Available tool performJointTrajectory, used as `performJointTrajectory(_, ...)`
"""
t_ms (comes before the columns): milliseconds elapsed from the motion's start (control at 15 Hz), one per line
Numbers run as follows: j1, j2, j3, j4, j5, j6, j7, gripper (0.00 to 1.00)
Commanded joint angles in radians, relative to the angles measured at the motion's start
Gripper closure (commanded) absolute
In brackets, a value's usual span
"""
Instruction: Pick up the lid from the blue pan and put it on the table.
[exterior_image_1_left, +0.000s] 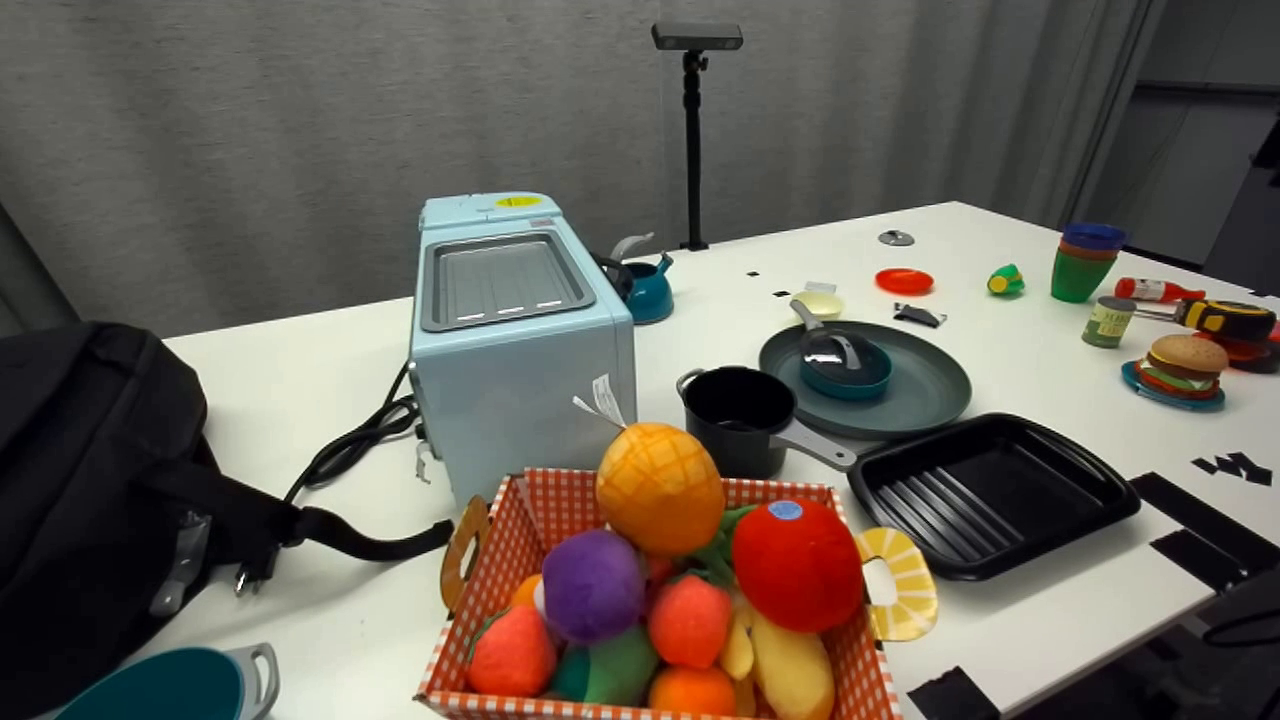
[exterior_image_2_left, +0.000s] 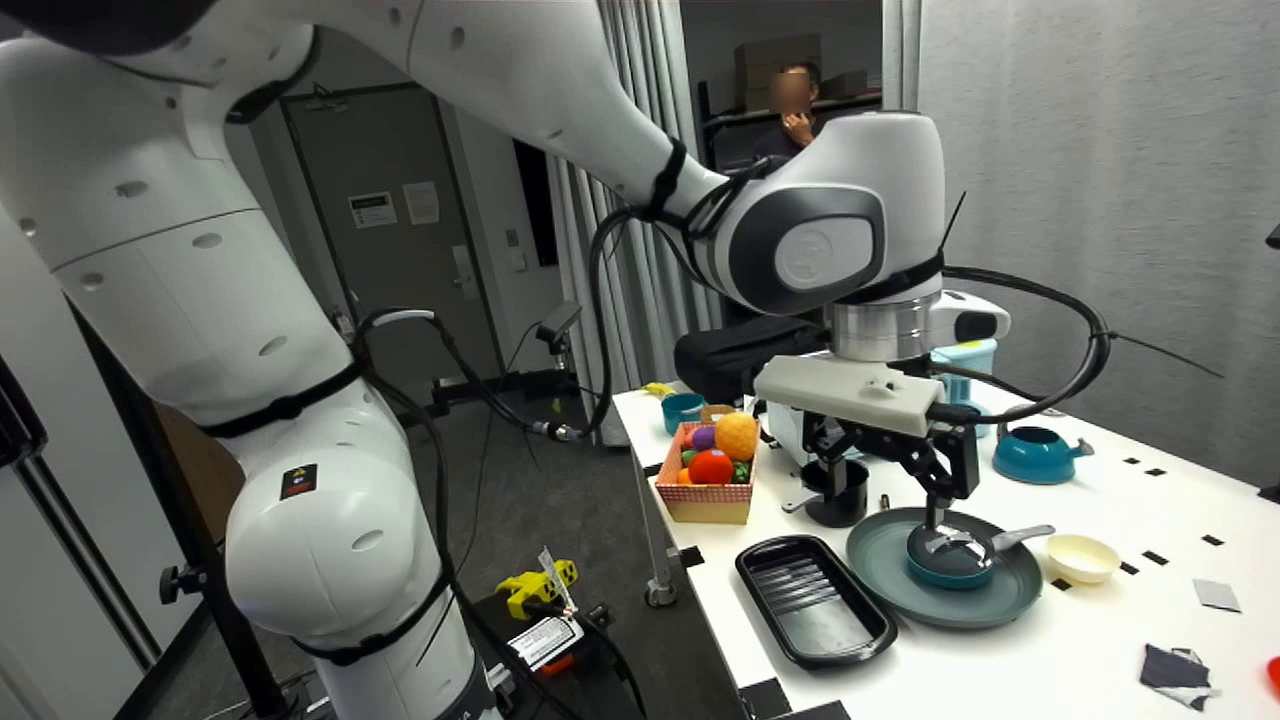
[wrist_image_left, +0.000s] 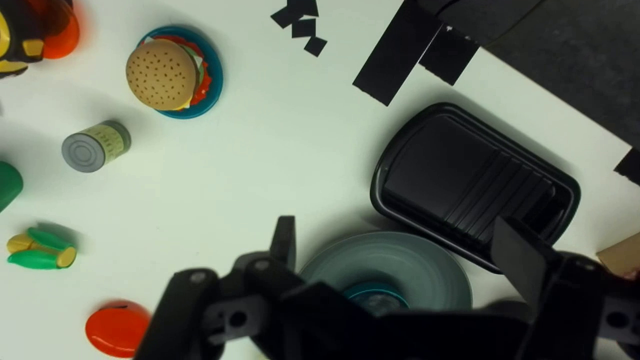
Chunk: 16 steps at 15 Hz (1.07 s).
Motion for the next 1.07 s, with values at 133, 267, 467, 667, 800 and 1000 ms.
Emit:
performJointTrajectory(133, -0.016, 0.221, 0.078, 0.077, 0.053, 0.219, 0.085, 0.0)
performJointTrajectory(267, -0.02, 0.283, 0.106, 0.1, 0.051, 0.28, 0.138, 0.0)
performJointTrajectory(467, -0.023, 0.359, 0.14, 0.136, 0.033, 0.339, 0.217, 0.0)
performJointTrajectory(667, -0.033, 0.344, 0.159, 0.115, 0.02, 0.327, 0.223, 0.0)
performJointTrajectory(800, -0.032, 0.362, 0.163, 0.13, 0.019, 0.33, 0.233, 0.0)
performJointTrajectory(1000, -0.035, 0.363, 0.163, 0.135, 0.019, 0.33, 0.233, 0.0)
